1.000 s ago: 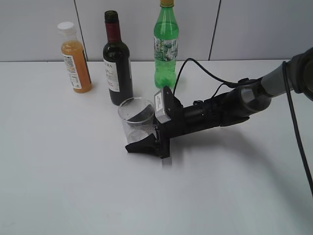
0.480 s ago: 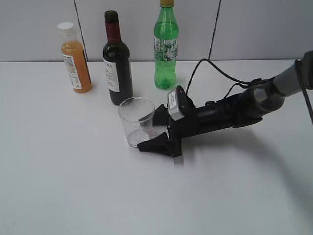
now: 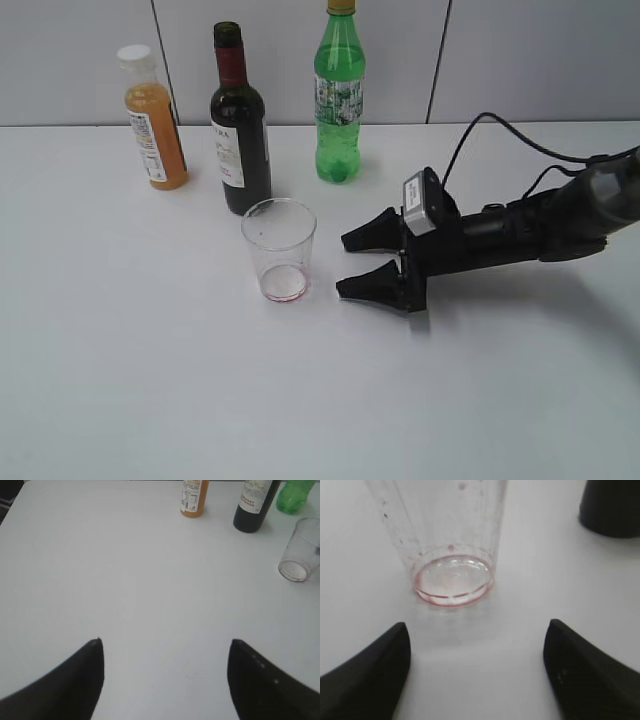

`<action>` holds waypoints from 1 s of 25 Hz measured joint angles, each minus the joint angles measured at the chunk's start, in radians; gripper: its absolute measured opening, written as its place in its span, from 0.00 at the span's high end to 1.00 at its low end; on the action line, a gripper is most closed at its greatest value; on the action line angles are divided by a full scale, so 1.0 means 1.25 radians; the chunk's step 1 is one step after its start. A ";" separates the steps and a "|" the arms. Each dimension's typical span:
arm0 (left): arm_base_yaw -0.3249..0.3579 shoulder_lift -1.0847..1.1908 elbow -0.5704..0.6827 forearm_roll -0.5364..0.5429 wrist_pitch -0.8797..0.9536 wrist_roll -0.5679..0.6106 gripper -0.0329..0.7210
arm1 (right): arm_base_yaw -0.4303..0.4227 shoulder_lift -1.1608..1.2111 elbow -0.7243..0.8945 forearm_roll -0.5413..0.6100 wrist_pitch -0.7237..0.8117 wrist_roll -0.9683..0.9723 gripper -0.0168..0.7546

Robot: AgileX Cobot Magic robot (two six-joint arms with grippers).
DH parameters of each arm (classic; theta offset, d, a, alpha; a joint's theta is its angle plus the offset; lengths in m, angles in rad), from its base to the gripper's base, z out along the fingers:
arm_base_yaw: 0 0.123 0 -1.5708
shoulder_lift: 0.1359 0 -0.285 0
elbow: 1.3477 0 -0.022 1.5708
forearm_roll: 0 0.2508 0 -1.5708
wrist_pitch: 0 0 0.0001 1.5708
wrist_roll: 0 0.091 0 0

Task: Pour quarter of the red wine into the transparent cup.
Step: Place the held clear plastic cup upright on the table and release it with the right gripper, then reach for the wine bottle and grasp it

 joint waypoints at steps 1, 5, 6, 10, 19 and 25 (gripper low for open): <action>0.000 0.000 0.000 0.000 0.000 0.000 0.18 | -0.007 -0.011 0.004 -0.002 0.006 0.000 0.11; 0.000 0.000 0.000 0.000 0.000 0.000 0.18 | -0.032 -0.076 0.011 -0.004 0.012 0.005 0.11; 0.000 0.000 0.000 0.000 0.000 0.000 0.18 | -0.036 -0.093 0.011 -0.005 0.013 0.007 0.11; 0.000 0.000 0.000 0.000 0.000 0.000 0.18 | -0.041 -0.174 0.012 -0.005 0.077 0.087 0.12; 0.000 0.000 0.000 0.000 0.000 0.000 0.18 | -0.048 -0.348 0.012 0.001 0.417 0.383 0.14; 0.000 0.000 0.000 0.000 0.000 0.000 0.18 | -0.050 -0.443 0.012 0.011 0.719 0.534 0.17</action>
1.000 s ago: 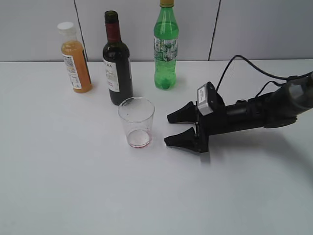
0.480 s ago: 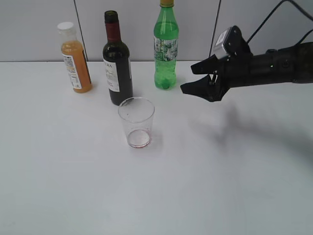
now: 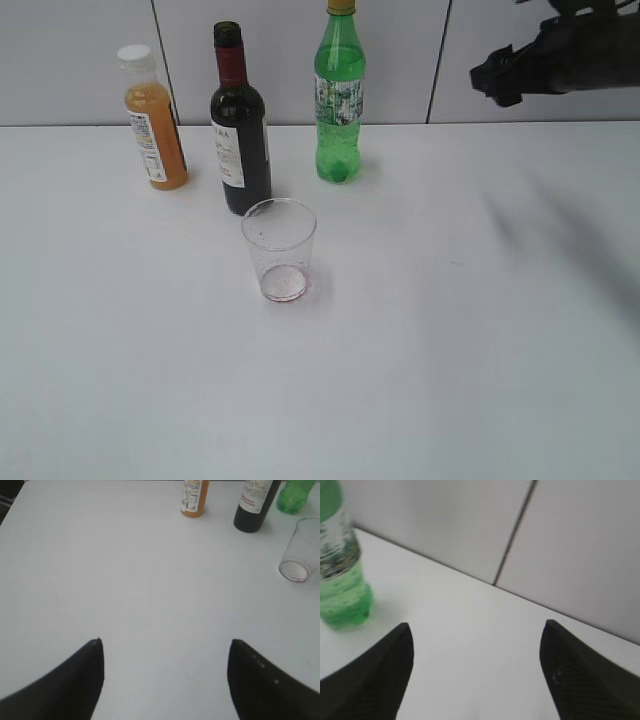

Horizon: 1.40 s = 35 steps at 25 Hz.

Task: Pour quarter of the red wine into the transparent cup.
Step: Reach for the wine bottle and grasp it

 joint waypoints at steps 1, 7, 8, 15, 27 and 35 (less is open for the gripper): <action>0.000 0.000 0.000 0.000 0.000 0.000 0.18 | 0.000 -0.013 0.000 0.001 0.038 0.009 0.17; 0.000 0.000 0.000 0.000 0.000 0.000 0.18 | 0.002 -0.068 -0.017 0.040 0.262 0.023 0.19; 0.000 0.000 0.000 0.000 0.000 0.000 0.18 | 0.002 -0.075 -0.024 0.062 0.308 0.017 0.20; 0.000 0.000 0.000 0.000 0.000 0.000 0.18 | 0.002 -0.090 -0.106 0.580 0.601 -0.449 0.21; 0.000 0.000 0.000 0.000 0.000 0.000 0.18 | -0.038 -0.091 -0.426 1.157 1.094 -0.972 0.21; 0.000 0.000 0.000 0.000 0.000 0.000 0.18 | -0.049 -0.186 -0.355 1.202 1.171 -0.989 0.21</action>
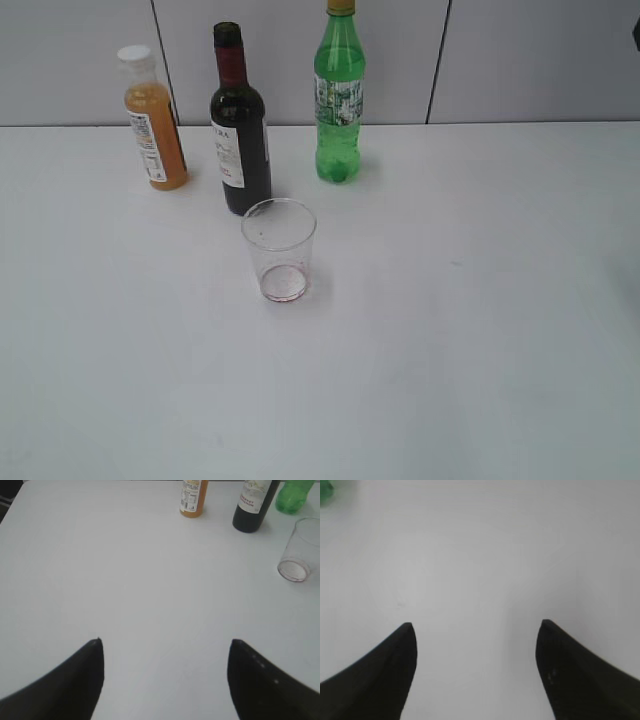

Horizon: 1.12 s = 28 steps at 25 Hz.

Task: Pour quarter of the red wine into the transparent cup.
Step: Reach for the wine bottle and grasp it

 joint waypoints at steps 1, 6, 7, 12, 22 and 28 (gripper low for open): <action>0.000 0.000 0.000 0.000 0.000 0.000 0.18 | 0.000 -0.026 0.025 0.007 0.002 -0.001 0.21; 0.000 0.000 0.000 0.000 0.000 0.000 0.18 | 0.000 -0.192 0.179 0.007 0.004 -0.001 0.21; 0.000 0.000 0.000 0.000 0.000 0.000 0.18 | 0.000 -0.230 0.219 0.007 0.005 -0.001 0.21; 0.000 0.000 0.000 0.000 0.000 0.000 0.18 | 0.000 -0.399 0.403 0.007 -0.001 -0.001 0.21; 0.000 0.000 0.000 0.000 0.000 0.000 0.18 | 0.000 -0.703 0.704 0.021 -0.088 -0.001 0.21; 0.000 0.000 0.000 0.000 0.000 0.000 0.18 | 0.000 -0.890 0.834 0.021 -0.125 -0.002 0.21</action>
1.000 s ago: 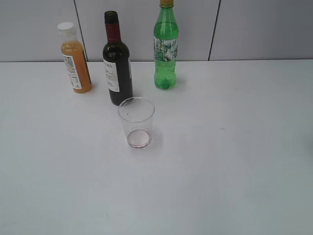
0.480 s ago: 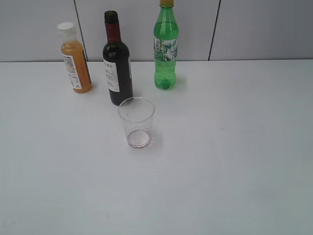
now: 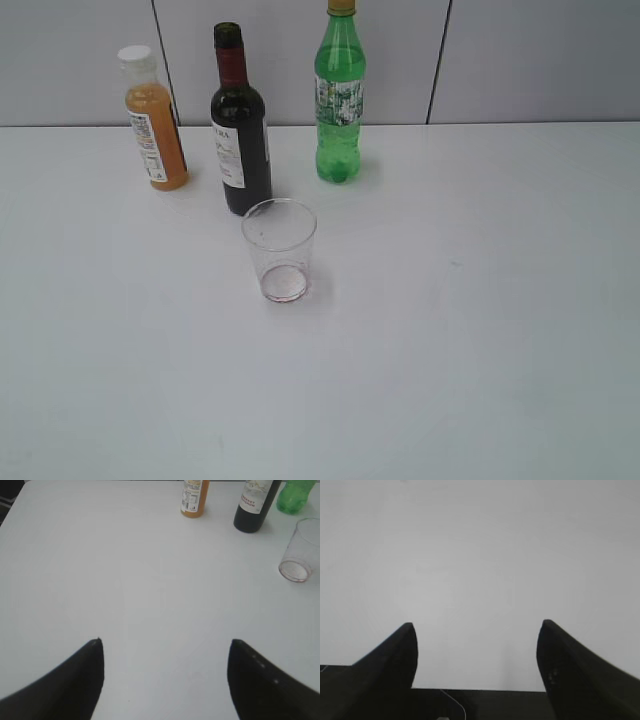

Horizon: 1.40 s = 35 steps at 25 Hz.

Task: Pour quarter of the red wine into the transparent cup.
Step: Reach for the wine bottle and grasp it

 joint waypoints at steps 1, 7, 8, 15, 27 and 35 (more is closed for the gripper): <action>0.000 0.000 0.000 0.000 0.000 0.000 0.18 | 0.000 -0.028 0.016 0.000 -0.002 0.000 0.21; 0.000 0.000 0.000 0.000 0.000 0.000 0.18 | 0.000 -0.190 0.076 0.000 -0.010 0.000 0.21; 0.000 0.000 0.000 0.000 0.000 0.000 0.18 | 0.000 -0.208 0.082 0.000 -0.009 0.000 0.21; 0.000 0.000 0.000 0.000 0.000 0.000 0.18 | 0.000 -0.325 0.087 0.000 -0.010 0.000 0.21; 0.000 0.000 0.000 0.001 0.000 0.000 0.18 | 0.000 -0.425 0.087 0.001 -0.009 0.000 0.21; 0.000 0.000 0.000 0.001 0.000 0.000 0.18 | 0.000 -0.425 0.087 0.001 -0.009 0.000 0.21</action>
